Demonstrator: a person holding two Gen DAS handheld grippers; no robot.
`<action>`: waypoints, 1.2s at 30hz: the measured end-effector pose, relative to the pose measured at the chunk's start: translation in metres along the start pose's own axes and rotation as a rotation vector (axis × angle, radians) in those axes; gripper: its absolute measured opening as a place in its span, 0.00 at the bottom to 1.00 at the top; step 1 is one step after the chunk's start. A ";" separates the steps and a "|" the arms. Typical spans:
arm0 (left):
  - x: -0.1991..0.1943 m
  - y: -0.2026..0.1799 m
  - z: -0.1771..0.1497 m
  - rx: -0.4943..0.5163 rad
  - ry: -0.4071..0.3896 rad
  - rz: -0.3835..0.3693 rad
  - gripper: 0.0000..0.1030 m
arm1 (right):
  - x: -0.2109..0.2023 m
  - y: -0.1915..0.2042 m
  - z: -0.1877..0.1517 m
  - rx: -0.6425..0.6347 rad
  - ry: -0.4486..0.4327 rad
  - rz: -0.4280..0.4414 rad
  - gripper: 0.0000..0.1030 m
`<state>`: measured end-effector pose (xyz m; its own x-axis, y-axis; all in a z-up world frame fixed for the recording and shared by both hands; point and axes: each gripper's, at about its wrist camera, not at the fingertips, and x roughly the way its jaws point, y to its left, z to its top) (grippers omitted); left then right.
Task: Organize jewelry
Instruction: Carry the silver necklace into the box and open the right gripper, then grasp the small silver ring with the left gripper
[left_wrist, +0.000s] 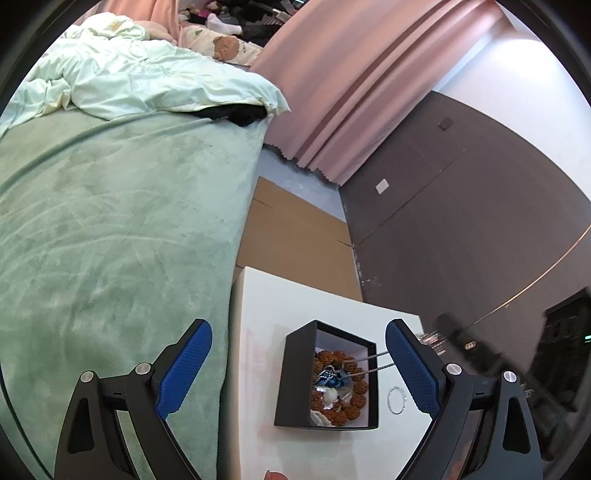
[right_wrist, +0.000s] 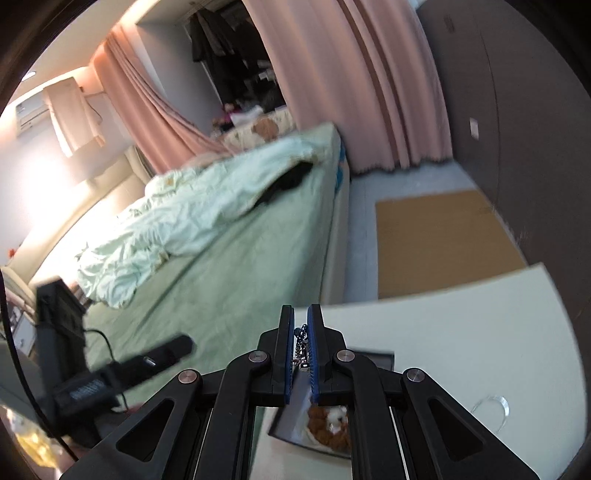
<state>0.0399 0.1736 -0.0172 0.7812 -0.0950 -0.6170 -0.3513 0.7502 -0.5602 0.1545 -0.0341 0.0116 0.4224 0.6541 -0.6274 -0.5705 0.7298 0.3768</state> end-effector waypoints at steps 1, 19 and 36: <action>0.001 0.000 0.000 0.000 0.002 0.004 0.92 | 0.008 -0.006 -0.004 0.020 0.036 0.013 0.09; 0.019 -0.052 -0.020 0.063 0.006 -0.055 0.92 | -0.089 -0.109 -0.031 0.205 -0.015 -0.100 0.73; 0.067 -0.136 -0.073 0.389 0.147 -0.038 0.77 | -0.108 -0.175 -0.065 0.378 0.039 -0.175 0.73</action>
<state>0.1019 0.0171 -0.0226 0.6979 -0.1991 -0.6880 -0.0803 0.9328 -0.3514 0.1629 -0.2456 -0.0309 0.4590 0.5114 -0.7265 -0.1910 0.8554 0.4814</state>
